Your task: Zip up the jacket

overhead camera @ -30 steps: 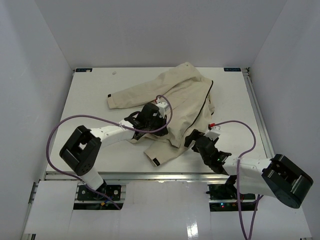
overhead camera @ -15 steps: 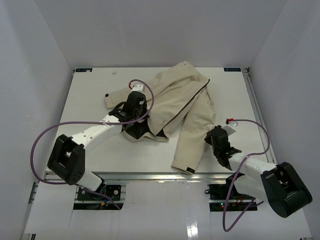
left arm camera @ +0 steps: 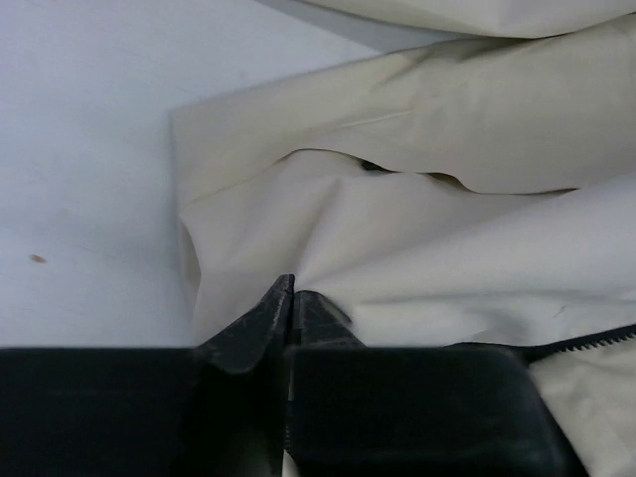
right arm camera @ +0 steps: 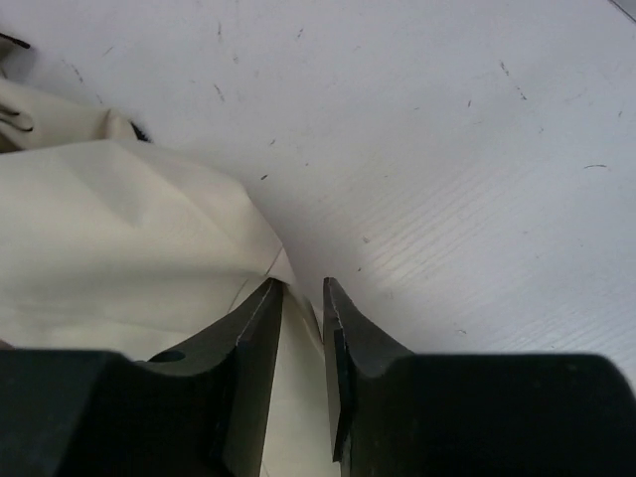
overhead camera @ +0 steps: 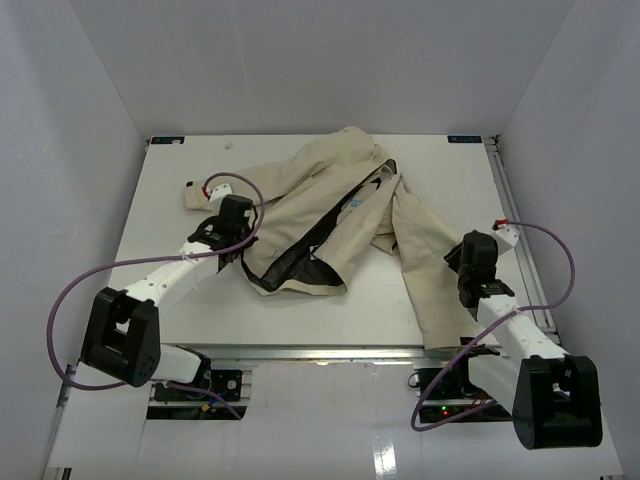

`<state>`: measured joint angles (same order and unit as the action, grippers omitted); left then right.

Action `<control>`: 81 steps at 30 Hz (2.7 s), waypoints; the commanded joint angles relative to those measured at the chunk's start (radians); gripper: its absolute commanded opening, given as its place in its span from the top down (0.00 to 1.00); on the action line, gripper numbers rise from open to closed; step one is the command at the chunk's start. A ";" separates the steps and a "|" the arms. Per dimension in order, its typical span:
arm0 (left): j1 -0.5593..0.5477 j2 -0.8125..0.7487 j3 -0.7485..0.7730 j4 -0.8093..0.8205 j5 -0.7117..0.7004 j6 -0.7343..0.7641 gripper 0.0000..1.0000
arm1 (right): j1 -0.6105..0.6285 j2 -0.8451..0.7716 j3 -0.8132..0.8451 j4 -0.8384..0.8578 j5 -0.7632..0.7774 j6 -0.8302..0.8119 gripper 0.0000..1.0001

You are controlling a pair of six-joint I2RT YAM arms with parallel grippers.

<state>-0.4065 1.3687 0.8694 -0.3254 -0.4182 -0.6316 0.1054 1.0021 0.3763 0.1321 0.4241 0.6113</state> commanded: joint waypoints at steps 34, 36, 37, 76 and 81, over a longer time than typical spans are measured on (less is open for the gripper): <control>-0.133 -0.126 -0.163 0.287 0.395 0.109 0.33 | 0.655 0.332 0.137 0.033 0.085 0.005 0.71; -0.160 -0.123 -0.146 0.309 0.455 0.144 0.33 | 0.653 0.306 0.119 0.038 0.072 -0.024 0.70; -0.172 -0.118 -0.139 0.325 0.496 0.165 0.33 | 0.654 0.294 0.112 0.040 0.064 -0.034 0.70; -0.179 0.455 0.353 0.374 1.107 0.379 0.37 | 0.640 0.009 -0.080 0.171 -0.006 -0.170 0.62; -0.179 0.522 0.355 0.415 1.118 0.415 0.37 | 0.638 0.016 -0.078 0.173 -0.008 -0.175 0.61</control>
<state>-0.5783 1.8902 1.1938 0.0145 0.6204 -0.2733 0.7493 1.0225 0.3014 0.2648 0.4093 0.4586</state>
